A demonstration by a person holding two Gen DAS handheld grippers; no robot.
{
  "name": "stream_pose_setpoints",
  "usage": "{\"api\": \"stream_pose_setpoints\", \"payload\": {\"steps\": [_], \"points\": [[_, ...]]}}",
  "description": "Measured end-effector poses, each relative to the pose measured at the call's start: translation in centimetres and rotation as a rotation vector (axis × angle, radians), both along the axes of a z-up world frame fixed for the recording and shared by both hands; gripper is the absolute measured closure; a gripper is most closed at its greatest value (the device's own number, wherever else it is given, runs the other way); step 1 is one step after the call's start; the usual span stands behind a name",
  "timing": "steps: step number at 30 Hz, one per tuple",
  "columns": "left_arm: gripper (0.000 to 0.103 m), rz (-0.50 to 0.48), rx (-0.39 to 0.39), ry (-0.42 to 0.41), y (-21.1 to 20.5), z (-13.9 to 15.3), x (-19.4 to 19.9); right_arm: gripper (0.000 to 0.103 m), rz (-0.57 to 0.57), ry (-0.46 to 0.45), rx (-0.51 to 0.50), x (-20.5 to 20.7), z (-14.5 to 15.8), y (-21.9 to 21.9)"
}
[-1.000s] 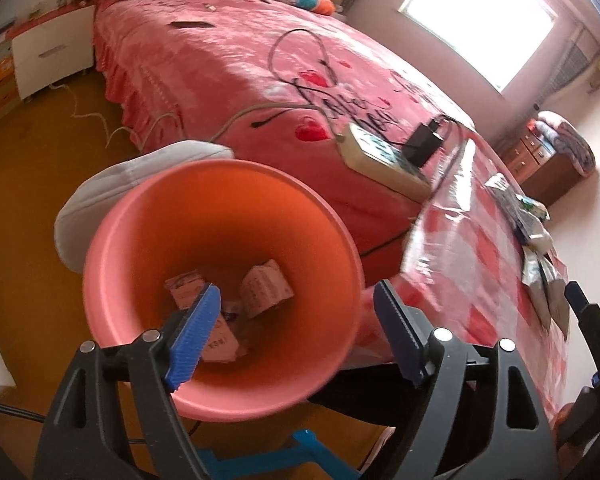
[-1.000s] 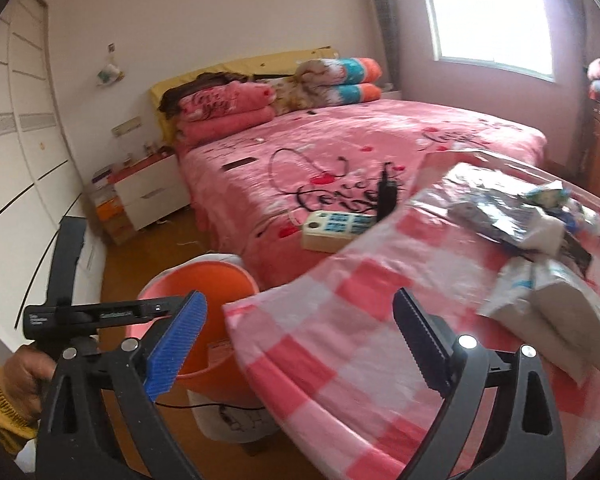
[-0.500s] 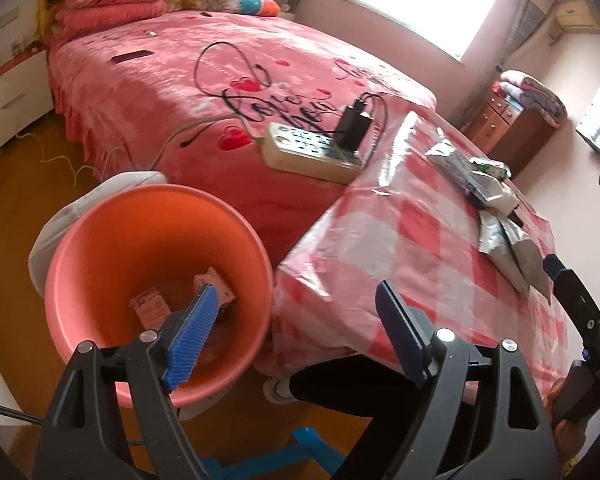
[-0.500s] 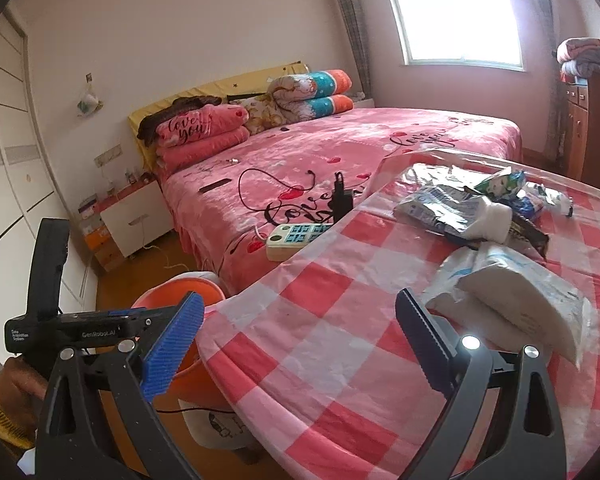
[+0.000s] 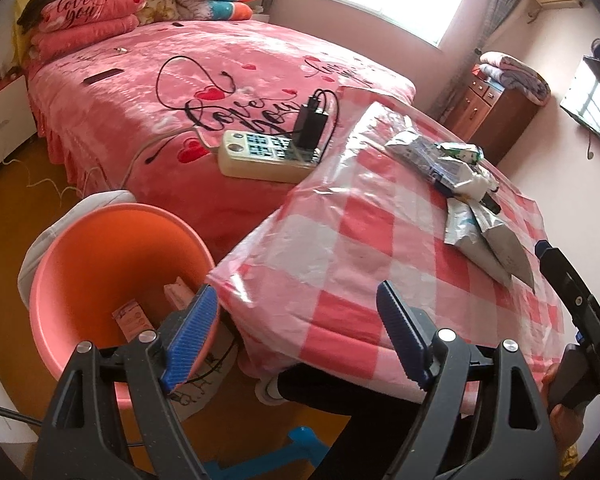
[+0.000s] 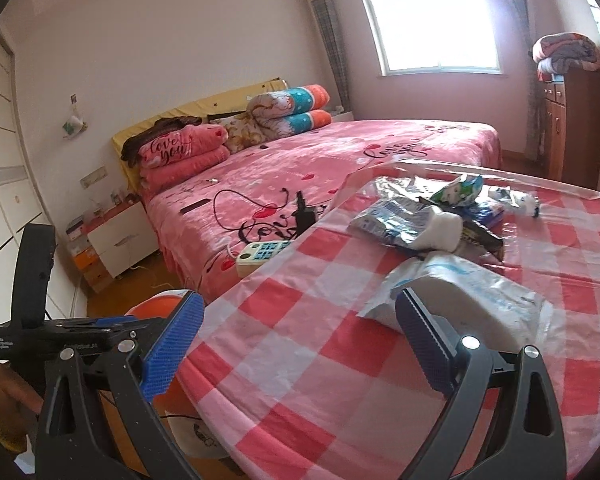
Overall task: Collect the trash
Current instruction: 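Move both tools back toward the remaining pile on the table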
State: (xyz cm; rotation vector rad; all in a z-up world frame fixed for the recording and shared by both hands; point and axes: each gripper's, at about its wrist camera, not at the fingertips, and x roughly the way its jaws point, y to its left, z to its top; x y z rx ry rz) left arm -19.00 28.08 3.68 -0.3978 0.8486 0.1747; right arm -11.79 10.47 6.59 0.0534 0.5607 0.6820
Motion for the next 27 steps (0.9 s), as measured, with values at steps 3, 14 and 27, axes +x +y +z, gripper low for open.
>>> {"api": "stream_pose_setpoints", "payload": {"steps": [3,14,27], "points": [[0.02,-0.011,0.006,0.0,-0.8,0.2,0.4,0.008,-0.016,0.004,0.014,0.4,0.0,-0.9],[0.02,-0.067,0.027,-0.004,-3.8,1.0,1.8,0.008,-0.07,0.022,0.044,1.6,-0.1,-3.7],[0.02,-0.123,0.055,-0.005,-7.0,1.5,3.0,0.008,-0.148,0.039,0.081,3.2,-0.1,-7.6]]}}
